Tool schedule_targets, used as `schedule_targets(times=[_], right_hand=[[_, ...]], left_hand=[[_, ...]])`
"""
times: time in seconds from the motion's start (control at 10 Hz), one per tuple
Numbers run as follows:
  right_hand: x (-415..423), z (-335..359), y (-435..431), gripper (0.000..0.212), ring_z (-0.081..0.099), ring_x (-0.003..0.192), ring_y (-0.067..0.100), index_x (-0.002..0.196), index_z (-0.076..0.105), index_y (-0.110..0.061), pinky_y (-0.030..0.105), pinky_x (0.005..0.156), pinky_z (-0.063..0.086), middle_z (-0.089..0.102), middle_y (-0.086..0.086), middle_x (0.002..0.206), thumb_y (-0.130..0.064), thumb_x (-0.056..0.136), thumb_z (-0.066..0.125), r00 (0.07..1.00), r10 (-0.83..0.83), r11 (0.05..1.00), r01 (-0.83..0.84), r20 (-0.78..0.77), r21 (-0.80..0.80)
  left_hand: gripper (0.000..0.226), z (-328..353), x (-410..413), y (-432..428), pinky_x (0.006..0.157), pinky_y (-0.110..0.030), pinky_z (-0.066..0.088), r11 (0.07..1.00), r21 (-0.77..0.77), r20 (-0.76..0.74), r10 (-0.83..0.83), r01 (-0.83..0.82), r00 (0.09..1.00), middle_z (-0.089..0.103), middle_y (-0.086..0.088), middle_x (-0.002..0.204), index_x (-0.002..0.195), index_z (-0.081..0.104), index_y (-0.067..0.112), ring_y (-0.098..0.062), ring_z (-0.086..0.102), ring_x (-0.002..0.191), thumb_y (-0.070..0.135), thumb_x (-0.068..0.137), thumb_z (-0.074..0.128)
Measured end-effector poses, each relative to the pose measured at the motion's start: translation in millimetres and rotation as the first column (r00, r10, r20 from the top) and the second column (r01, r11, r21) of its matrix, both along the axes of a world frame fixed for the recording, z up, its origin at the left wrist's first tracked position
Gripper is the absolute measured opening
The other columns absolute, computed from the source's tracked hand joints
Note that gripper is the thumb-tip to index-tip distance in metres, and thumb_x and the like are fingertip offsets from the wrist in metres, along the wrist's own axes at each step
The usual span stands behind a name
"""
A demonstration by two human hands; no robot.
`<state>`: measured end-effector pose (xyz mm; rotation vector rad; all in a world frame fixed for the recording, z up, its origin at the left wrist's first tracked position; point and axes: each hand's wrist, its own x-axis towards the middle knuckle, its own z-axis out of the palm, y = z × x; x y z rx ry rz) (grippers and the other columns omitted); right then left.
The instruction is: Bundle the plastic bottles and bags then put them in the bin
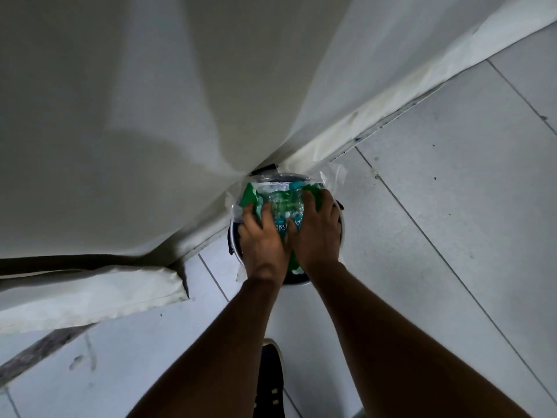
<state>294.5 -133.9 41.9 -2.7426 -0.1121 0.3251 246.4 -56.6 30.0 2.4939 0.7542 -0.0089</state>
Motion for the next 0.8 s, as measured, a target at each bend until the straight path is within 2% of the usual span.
schedule_targets(times=[0.2,0.3,0.4,0.5,0.6,0.7,0.8], right_hand=[[4,-9,1,0.082,0.042,0.127,0.045,0.145,0.027,-0.021,0.053,0.093,0.049,0.024,0.023,0.151,-0.035,0.08,0.074,0.988,0.091,0.982,-0.111,-0.128,-0.152],[8,-1,-1,0.079,0.039,0.13,0.046,0.146,0.026,-0.023,0.056,0.097,0.045,0.024,0.022,0.153,-0.04,0.083,0.071,0.98,0.115,0.968,-0.147,-0.163,-0.202],[10,20,-4,0.08,0.032,0.135,0.046,0.147,0.026,-0.025,0.059,0.105,0.037,0.025,0.019,0.154,-0.053,0.083,0.066,0.973,0.145,0.95,-0.188,-0.181,-0.249],[14,55,-9,0.085,0.018,0.143,0.045,0.151,0.019,-0.026,0.06,0.113,0.024,0.015,0.018,0.16,-0.058,0.084,0.061,0.965,0.19,0.945,-0.229,-0.18,-0.232],[9,100,-16,0.086,0.006,0.148,0.041,0.154,0.01,-0.026,0.059,0.117,0.012,0.005,0.015,0.163,-0.054,0.088,0.057,0.938,0.298,0.927,-0.329,-0.18,-0.18],[12,163,-26,0.083,-0.002,0.149,0.038,0.155,0.003,-0.025,0.056,0.117,0.003,-0.001,0.014,0.164,-0.049,0.093,0.053,0.916,0.364,0.911,-0.387,-0.167,-0.139],[5,254,-45,0.082,-0.005,0.149,0.034,0.155,0.001,-0.026,0.054,0.119,0.0,-0.003,0.012,0.164,-0.045,0.093,0.052,0.9,0.42,0.9,-0.43,-0.116,-0.076]], left_hand=[[0.061,-10,2,9,0.095,-0.044,0.047,0.994,0.02,-0.151,-0.107,0.111,0.983,0.032,-0.021,0.141,0.137,0.038,0.016,-0.035,0.042,0.119,0.051,0.09,0.055],[0.064,1,6,11,0.091,-0.047,0.05,0.989,0.028,-0.251,-0.134,0.145,0.959,0.032,-0.017,0.14,0.138,0.032,0.022,-0.036,0.042,0.12,0.055,0.088,0.055],[0.069,30,7,14,0.092,-0.051,0.047,0.977,0.108,-0.33,-0.141,0.186,0.933,0.032,-0.015,0.14,0.141,0.026,0.029,-0.037,0.042,0.119,0.059,0.084,0.052],[0.073,69,6,19,0.094,-0.049,0.041,0.943,0.218,-0.319,-0.176,0.253,0.931,0.032,-0.015,0.141,0.142,0.026,0.029,-0.035,0.04,0.116,0.063,0.082,0.05],[0.075,112,-7,19,0.097,-0.049,0.037,0.907,0.284,-0.333,-0.211,0.312,0.919,0.029,-0.015,0.149,0.143,0.029,0.027,-0.036,0.037,0.122,0.065,0.082,0.049],[0.081,166,-6,22,0.111,-0.055,0.024,0.913,0.23,-0.367,-0.24,0.338,0.899,0.012,-0.014,0.16,0.15,0.02,0.026,-0.038,0.016,0.142,0.061,0.083,0.048],[0.085,249,-12,16,0.118,-0.054,0.013,0.908,0.226,-0.326,-0.271,0.353,0.906,-0.004,-0.012,0.162,0.153,0.007,0.027,-0.035,-0.002,0.147,0.057,0.084,0.046]])
